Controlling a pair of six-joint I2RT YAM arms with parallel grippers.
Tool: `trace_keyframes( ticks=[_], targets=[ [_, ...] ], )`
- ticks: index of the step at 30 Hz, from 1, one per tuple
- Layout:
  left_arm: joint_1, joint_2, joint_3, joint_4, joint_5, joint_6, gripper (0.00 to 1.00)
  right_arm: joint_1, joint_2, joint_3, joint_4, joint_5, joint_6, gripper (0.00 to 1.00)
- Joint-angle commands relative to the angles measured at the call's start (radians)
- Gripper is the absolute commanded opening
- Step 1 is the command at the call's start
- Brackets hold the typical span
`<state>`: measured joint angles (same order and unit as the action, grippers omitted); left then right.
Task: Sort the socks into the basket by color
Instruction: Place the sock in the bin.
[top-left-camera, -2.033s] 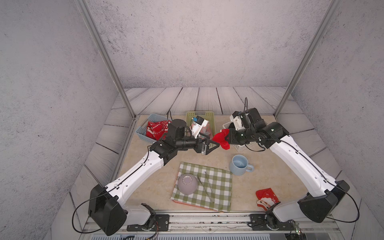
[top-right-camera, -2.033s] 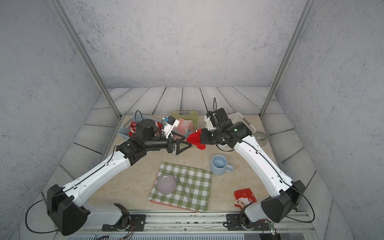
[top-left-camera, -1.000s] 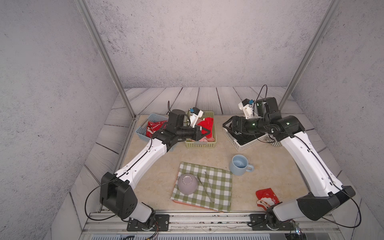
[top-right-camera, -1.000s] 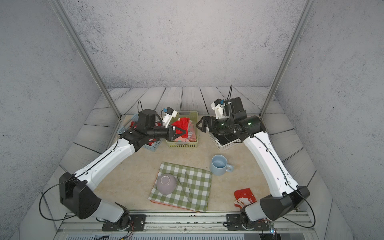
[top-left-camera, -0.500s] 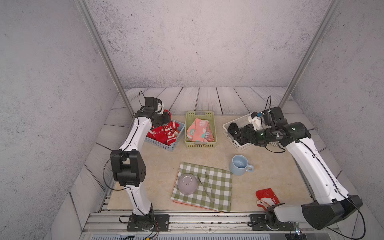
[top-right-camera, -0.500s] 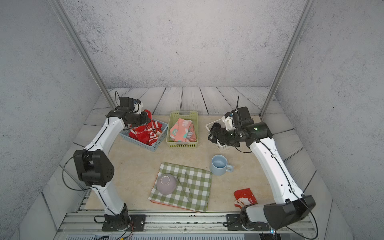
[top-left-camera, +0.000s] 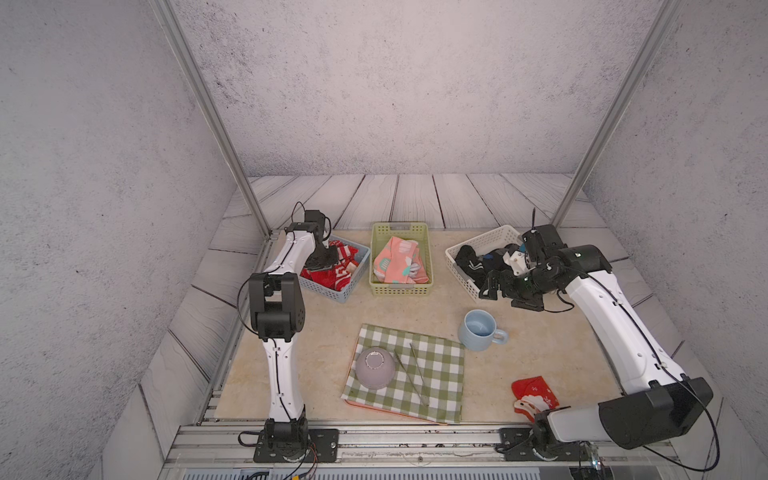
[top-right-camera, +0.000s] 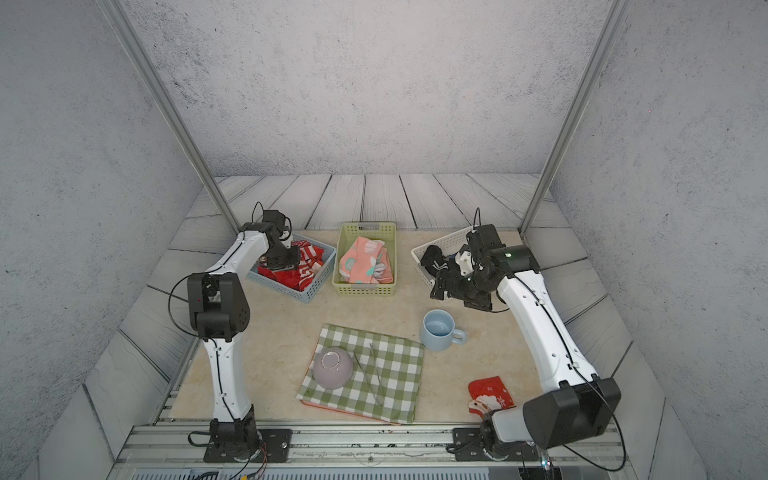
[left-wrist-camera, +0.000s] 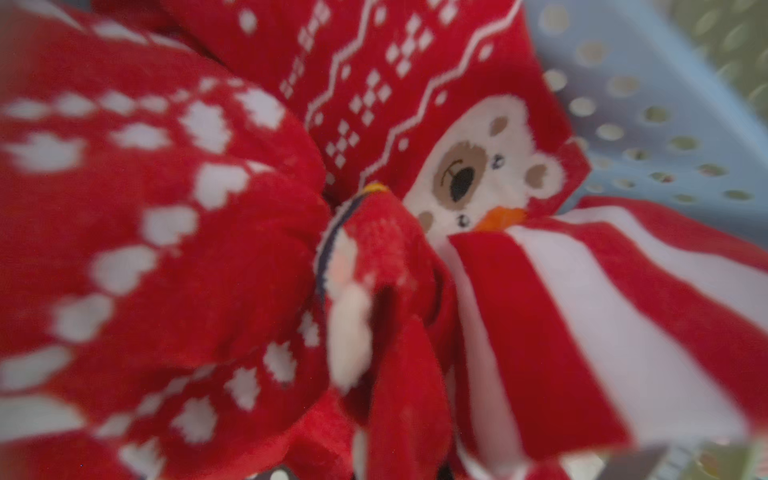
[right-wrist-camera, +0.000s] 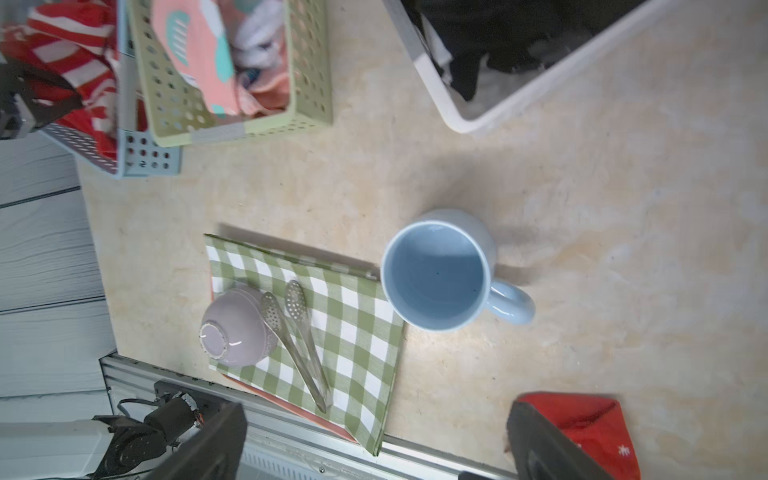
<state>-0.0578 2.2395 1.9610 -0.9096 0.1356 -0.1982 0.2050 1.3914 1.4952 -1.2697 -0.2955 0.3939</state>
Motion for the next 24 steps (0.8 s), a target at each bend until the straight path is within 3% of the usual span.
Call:
trace_keyframes(
  ticks=[1, 5, 9, 14, 15, 16, 17, 24],
  targets=[
    [0.007, 0.026, 0.000, -0.045, -0.024, 0.020, 0.00, -0.035, -0.007, -0.033, -0.063, 0.043, 0.026, 0.99],
    [0.012, 0.004, -0.027, -0.005, 0.001, 0.016, 0.00, -0.056, -0.038, -0.083, -0.057, 0.051, 0.058, 0.99],
    [0.012, -0.041, -0.060, 0.030, 0.024, 0.006, 0.36, -0.069, -0.027, -0.152, -0.078, 0.074, 0.097, 0.99],
    [0.013, -0.145, -0.130, 0.088, 0.062, -0.007, 0.53, -0.096, -0.023, -0.195, -0.108, 0.143, 0.134, 0.99],
    [0.013, -0.170, -0.145, 0.102, 0.072, -0.007, 0.59, -0.102, -0.026, -0.200, -0.110, 0.153, 0.144, 0.99],
    [0.012, -0.195, -0.163, 0.119, 0.078, -0.008, 0.73, -0.107, -0.029, -0.207, -0.109, 0.156, 0.152, 0.99],
    [0.012, -0.224, -0.184, 0.138, 0.089, -0.006, 1.00, -0.113, -0.029, -0.216, -0.109, 0.156, 0.163, 0.99],
    [0.013, -0.403, -0.287, 0.256, 0.104, -0.007, 1.00, -0.125, 0.021, -0.323, -0.108, 0.108, 0.218, 0.99]
  ],
)
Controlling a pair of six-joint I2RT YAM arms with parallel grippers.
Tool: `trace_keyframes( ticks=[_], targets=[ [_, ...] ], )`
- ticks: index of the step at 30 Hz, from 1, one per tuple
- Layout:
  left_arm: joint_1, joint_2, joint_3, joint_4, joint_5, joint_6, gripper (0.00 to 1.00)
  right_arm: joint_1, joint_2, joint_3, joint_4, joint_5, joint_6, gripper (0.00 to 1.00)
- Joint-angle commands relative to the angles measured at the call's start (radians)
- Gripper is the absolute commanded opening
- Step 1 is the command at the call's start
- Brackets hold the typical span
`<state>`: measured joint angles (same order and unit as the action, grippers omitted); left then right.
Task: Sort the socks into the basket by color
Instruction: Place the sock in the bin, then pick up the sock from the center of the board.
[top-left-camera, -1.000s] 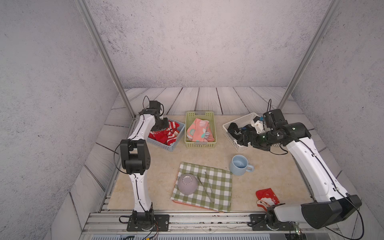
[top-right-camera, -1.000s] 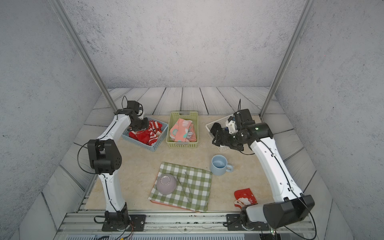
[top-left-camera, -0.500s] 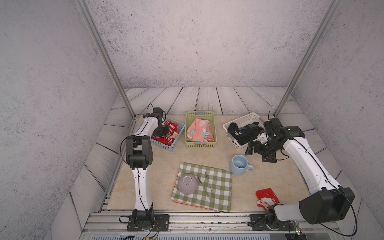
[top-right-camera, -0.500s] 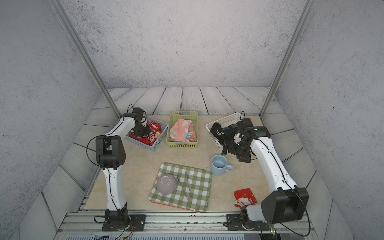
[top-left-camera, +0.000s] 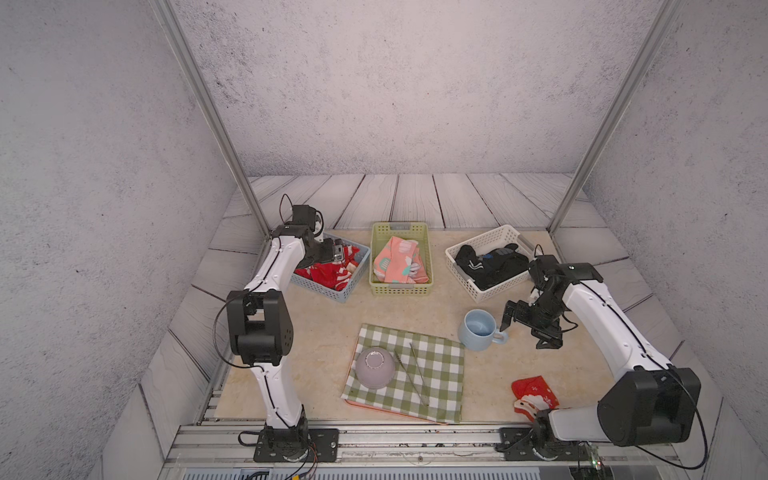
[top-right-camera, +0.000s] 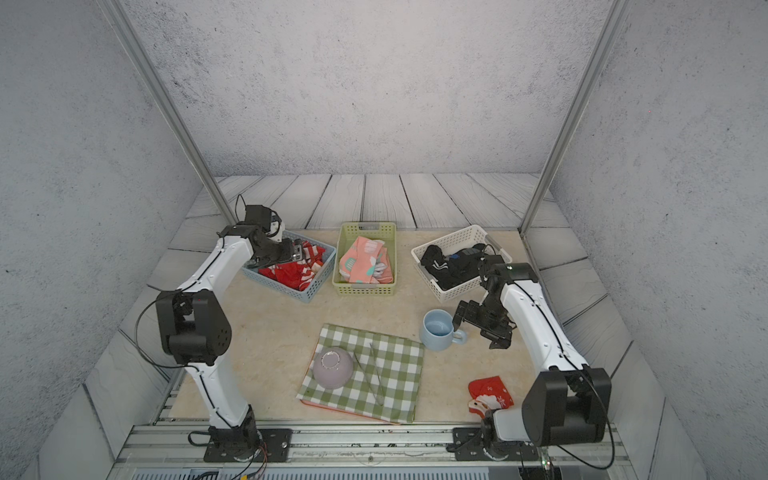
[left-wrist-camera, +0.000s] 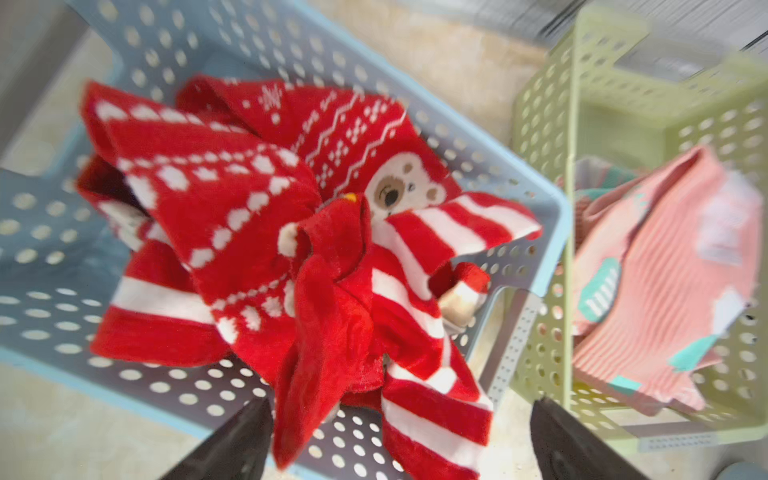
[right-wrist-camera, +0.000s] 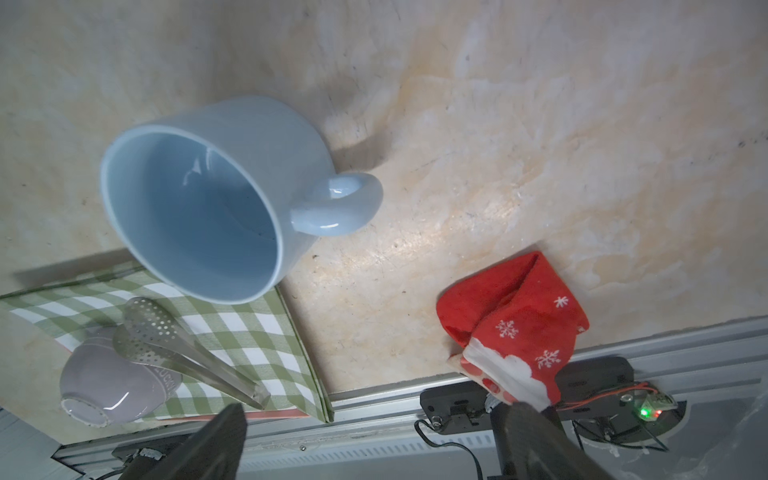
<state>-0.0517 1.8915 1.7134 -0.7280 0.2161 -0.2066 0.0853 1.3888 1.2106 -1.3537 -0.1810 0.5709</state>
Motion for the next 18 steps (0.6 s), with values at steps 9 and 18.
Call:
trace_keyframes(
  ticks=[9, 18],
  targets=[
    [-0.003, -0.195, -0.089, 0.125, 0.146, -0.037, 1.00, -0.009, 0.063, -0.251, 0.065, 0.016, 0.122, 0.93],
    [-0.010, -0.313, -0.155, 0.154, 0.212, -0.063, 1.00, -0.012, 0.125, -0.421, 0.171, 0.079, 0.200, 0.89]
  ],
)
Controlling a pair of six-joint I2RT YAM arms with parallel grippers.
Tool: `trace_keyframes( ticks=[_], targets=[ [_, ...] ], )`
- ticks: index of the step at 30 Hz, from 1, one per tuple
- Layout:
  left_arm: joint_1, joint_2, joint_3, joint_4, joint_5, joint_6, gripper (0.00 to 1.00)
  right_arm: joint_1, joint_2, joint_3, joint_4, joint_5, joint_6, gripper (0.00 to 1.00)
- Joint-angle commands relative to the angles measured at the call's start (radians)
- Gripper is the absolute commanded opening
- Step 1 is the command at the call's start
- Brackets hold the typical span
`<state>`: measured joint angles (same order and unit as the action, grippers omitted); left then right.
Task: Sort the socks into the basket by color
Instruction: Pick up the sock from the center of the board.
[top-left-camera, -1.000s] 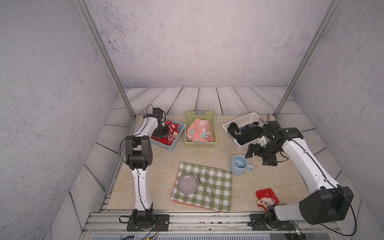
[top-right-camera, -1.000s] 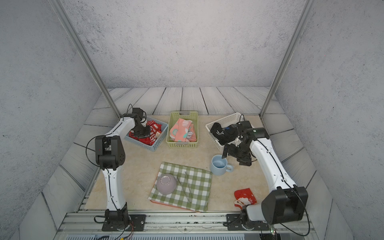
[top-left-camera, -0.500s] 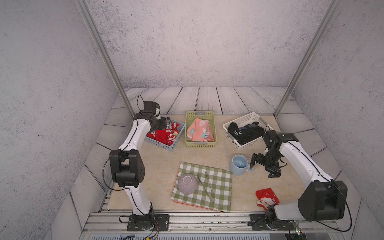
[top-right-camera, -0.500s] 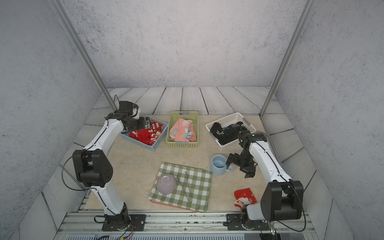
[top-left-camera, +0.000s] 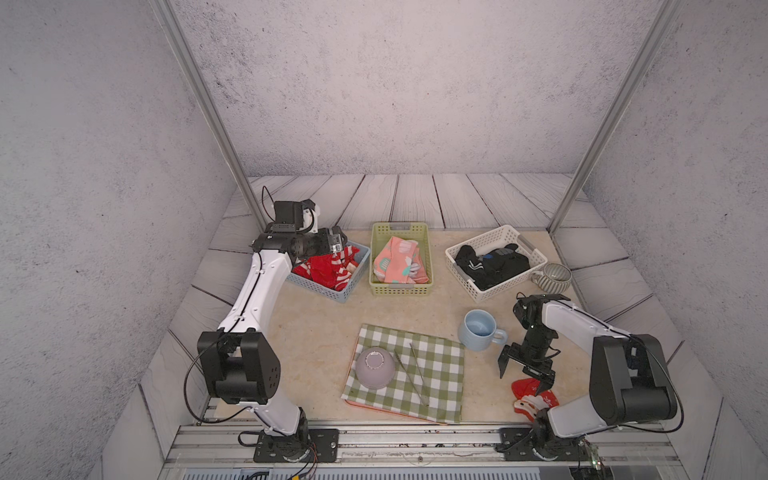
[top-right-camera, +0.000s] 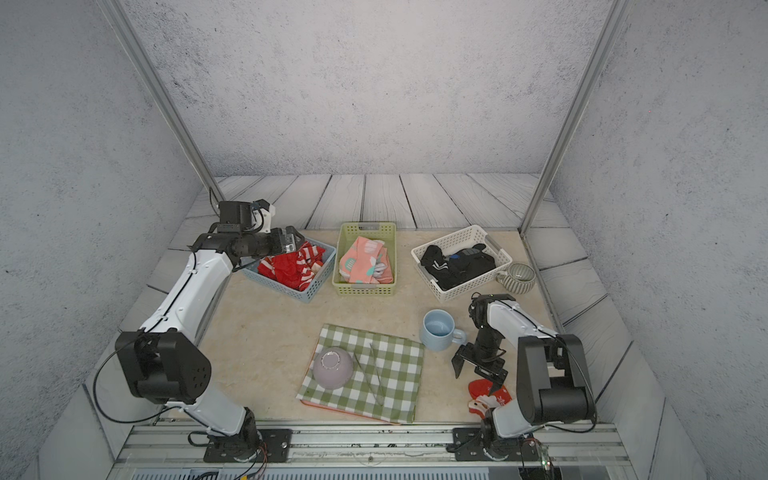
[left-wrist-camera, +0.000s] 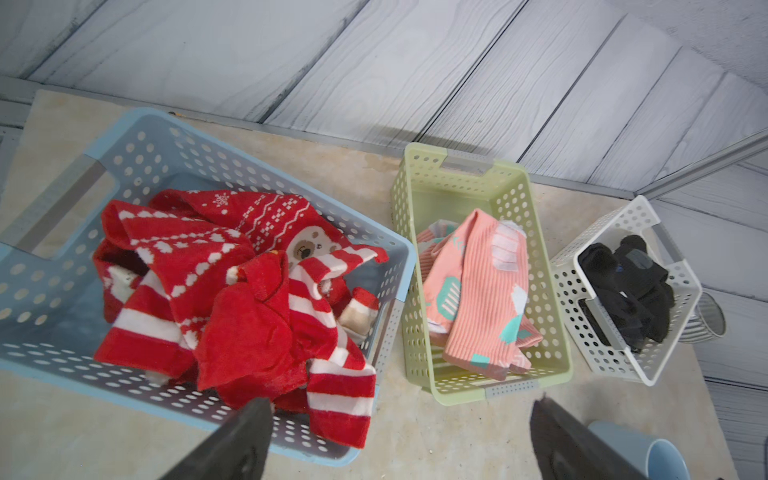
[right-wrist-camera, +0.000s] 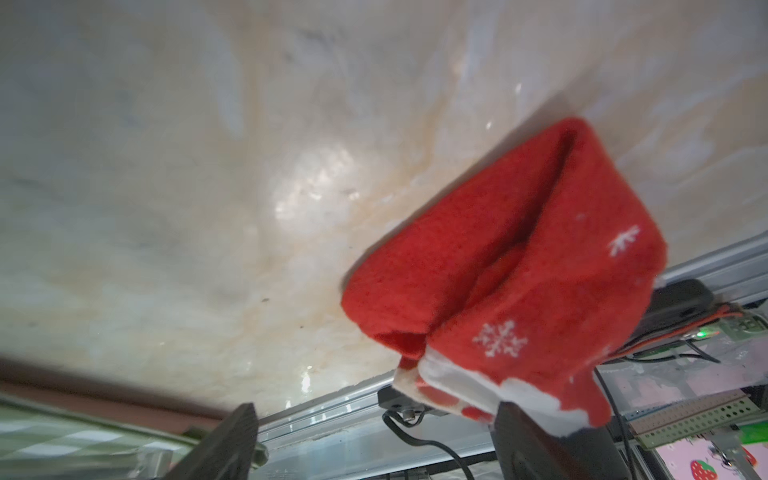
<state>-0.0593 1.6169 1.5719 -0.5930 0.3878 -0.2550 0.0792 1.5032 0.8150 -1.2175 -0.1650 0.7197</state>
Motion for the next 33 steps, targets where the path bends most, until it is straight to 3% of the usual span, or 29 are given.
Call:
trace_keyframes(
  ticks=[1, 7, 9, 12, 14, 17, 23, 33],
  targets=[
    [-0.003, -0.048, -0.018, 0.017, 0.045, -0.016, 1.00, -0.007, 0.013, -0.048, 0.050, 0.070, 0.059, 0.88],
    [-0.003, -0.082, -0.031, 0.011, 0.071, -0.018, 1.00, -0.004, 0.003, -0.093, 0.117, 0.085, 0.116, 0.75],
    [-0.003, -0.086, -0.035, 0.013, 0.082, -0.021, 1.00, -0.004, -0.015, -0.094, 0.125, 0.094, 0.124, 0.62],
    [-0.003, -0.089, -0.038, 0.016, 0.090, -0.026, 1.00, -0.005, -0.031, -0.101, 0.134, 0.087, 0.138, 0.29],
    [-0.003, -0.091, -0.038, 0.019, 0.095, -0.029, 1.00, -0.005, -0.045, -0.107, 0.141, 0.082, 0.139, 0.23],
    [-0.003, -0.091, -0.039, 0.021, 0.098, -0.029, 1.00, -0.004, -0.061, -0.114, 0.144, 0.078, 0.139, 0.00],
    [-0.005, -0.101, -0.035, 0.031, 0.124, -0.026, 1.00, -0.005, -0.132, -0.098, 0.103, 0.103, 0.146, 0.00],
    [-0.051, -0.116, -0.029, 0.073, 0.200, -0.010, 1.00, -0.005, -0.323, 0.135, -0.072, 0.171, 0.087, 0.00]
  ],
)
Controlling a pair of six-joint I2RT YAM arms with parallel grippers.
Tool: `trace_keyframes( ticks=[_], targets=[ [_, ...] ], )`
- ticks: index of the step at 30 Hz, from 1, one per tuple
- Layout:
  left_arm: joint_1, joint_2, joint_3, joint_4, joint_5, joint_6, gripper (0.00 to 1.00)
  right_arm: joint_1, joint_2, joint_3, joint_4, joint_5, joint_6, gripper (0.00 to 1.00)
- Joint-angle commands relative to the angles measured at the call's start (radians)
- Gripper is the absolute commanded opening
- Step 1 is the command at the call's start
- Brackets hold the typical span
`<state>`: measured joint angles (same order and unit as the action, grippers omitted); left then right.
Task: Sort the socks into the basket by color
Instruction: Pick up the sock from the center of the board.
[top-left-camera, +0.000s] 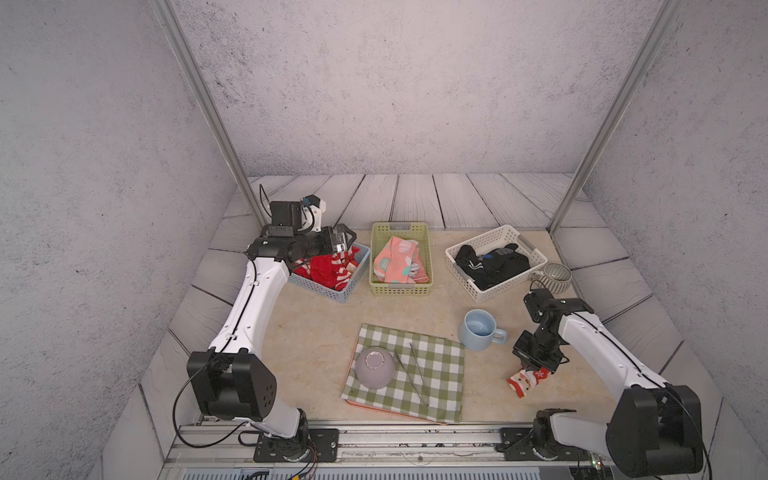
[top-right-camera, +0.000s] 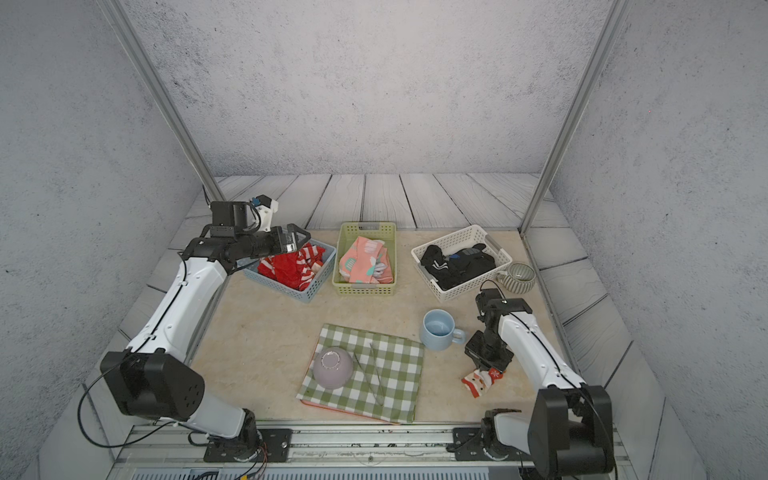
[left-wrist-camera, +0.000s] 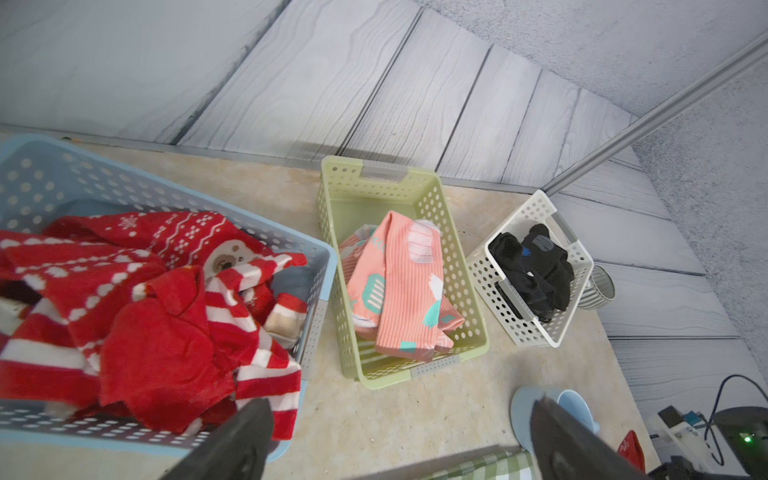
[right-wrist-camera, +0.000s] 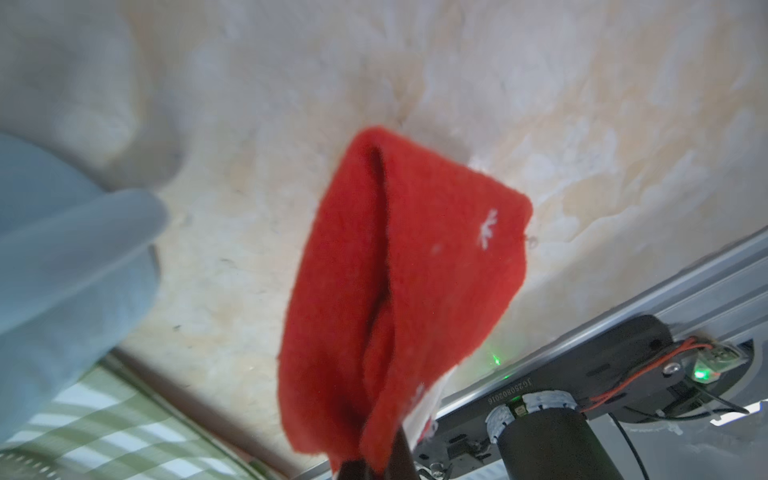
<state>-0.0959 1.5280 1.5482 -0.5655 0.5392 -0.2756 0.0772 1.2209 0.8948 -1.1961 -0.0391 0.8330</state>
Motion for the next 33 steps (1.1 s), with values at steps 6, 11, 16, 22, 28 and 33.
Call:
trace_keyframes(
  ticks=[6, 11, 16, 22, 28, 33],
  targets=[
    [-0.094, -0.058, -0.012, 0.114, 0.079, 0.042, 1.00, -0.001, -0.114, 0.266, -0.149, 0.065, -0.108, 0.00],
    [-0.180, -0.093, -0.046, 0.183, 0.087, 0.075, 1.00, -0.001, -0.098, 0.440, -0.075, -0.018, -0.219, 0.00],
    [-0.238, -0.111, -0.072, 0.248, 0.108, 0.045, 1.00, -0.001, -0.038, 0.557, 0.017, -0.142, -0.317, 0.00],
    [-0.338, -0.126, -0.112, 0.328, 0.106, 0.030, 0.99, -0.002, 0.016, 0.602, 0.172, -0.352, -0.343, 0.00],
    [-0.421, -0.125, -0.157, 0.426, 0.105, 0.023, 1.00, -0.001, 0.015, 0.591, 0.313, -0.514, -0.318, 0.00],
    [-0.499, -0.110, -0.176, 0.485, 0.091, 0.054, 1.00, -0.001, 0.020, 0.592, 0.394, -0.655, -0.277, 0.00]
  ],
)
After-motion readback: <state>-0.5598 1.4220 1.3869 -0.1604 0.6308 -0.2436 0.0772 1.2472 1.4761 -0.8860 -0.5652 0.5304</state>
